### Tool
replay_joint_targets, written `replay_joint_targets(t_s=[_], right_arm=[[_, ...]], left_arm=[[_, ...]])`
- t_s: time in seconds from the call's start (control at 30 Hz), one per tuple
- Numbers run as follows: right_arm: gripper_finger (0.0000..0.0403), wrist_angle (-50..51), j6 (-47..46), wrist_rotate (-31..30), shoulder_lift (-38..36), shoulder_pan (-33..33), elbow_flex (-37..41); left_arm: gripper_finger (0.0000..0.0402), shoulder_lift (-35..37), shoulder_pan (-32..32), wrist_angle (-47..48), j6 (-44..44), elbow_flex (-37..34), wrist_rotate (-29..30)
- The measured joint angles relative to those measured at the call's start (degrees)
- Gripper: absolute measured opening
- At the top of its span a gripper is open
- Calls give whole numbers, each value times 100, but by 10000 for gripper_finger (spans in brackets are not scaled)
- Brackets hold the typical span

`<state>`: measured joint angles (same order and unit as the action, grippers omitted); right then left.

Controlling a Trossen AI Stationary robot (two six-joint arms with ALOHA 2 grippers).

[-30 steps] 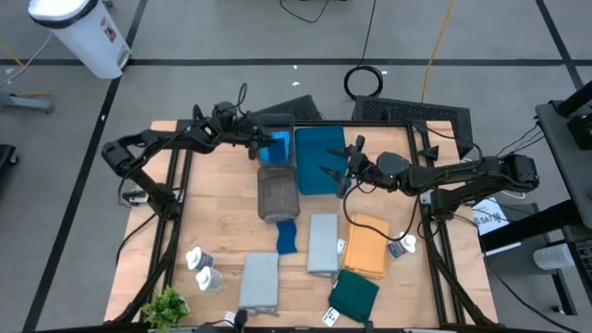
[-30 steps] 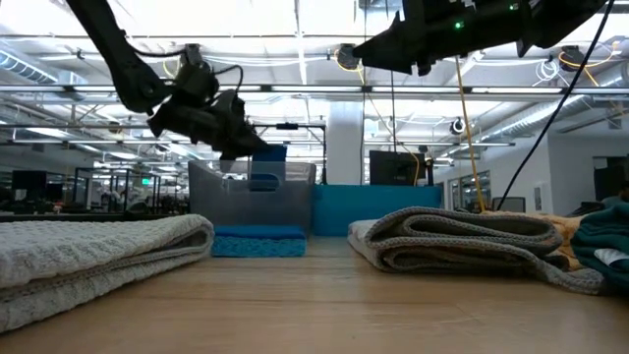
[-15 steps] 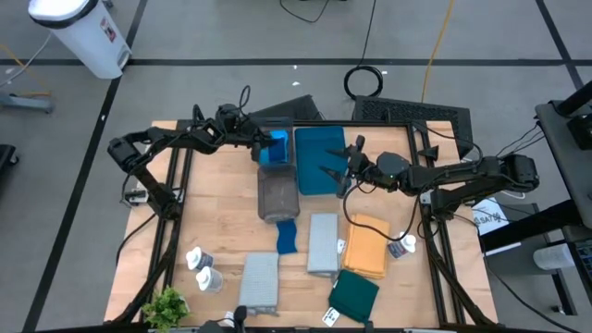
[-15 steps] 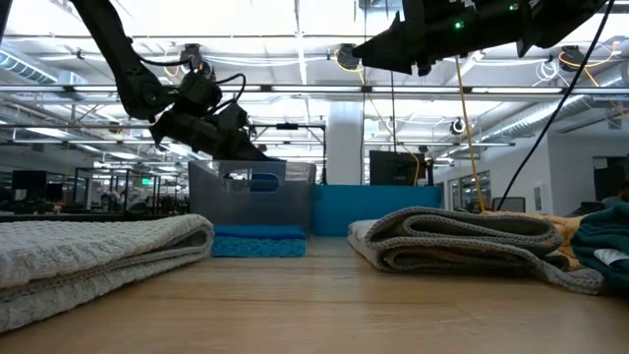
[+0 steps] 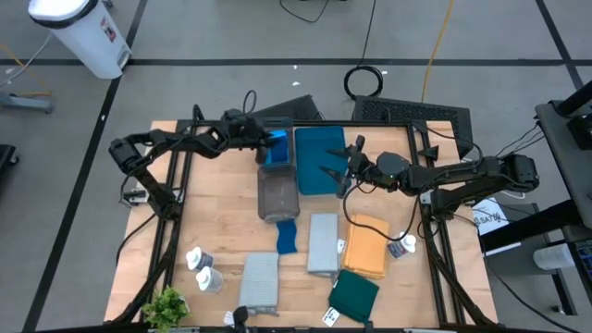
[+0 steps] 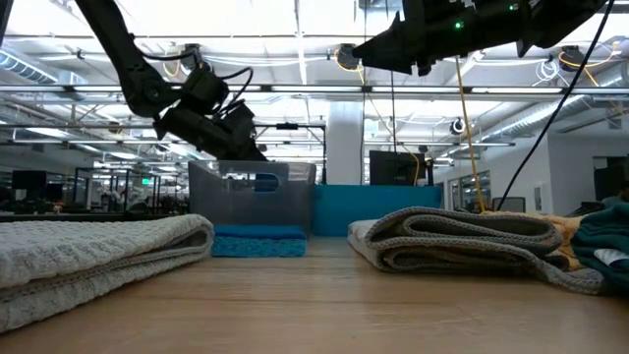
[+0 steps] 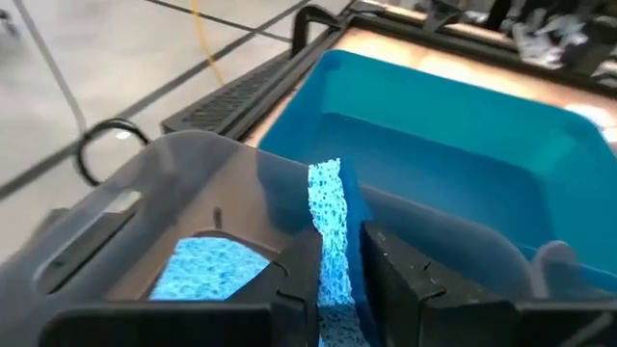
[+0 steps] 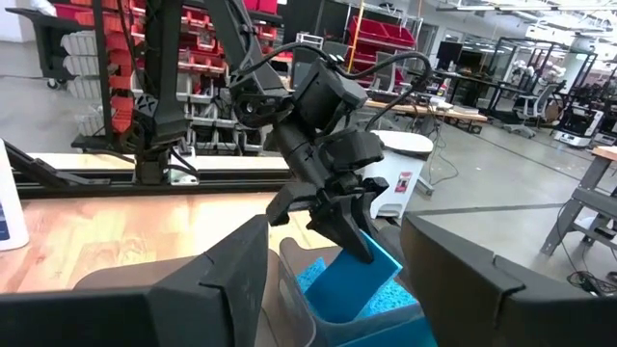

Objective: Pick & Place Kitchen Items
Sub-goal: Put the blue sponge into the top black bin

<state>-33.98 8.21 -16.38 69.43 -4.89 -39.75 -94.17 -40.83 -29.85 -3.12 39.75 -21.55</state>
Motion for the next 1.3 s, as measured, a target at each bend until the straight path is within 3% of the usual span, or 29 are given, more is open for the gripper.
replay_joint_targets(t_s=[0.23, 0.57, 0.8, 1.1, 1.3], right_arm=[[210, 0, 1, 2, 0, -1, 0], [210, 16, 0, 2, 0, 1, 0], [208, 42, -2, 2, 0, 0, 0], [205, 42, -2, 0, 0, -1, 0], [204, 43, -2, 2, 0, 1, 0]], left_arm=[[74, 0, 162, 4, -381, 0, 561], [72, 0, 205, 30, -909, 0, 517], [10, 386, 276, -3, -821, 0, 515], [7, 1268, 407, 733, -917, 0, 496], [12, 1236, 396, 1137, -1595, -4, 183]])
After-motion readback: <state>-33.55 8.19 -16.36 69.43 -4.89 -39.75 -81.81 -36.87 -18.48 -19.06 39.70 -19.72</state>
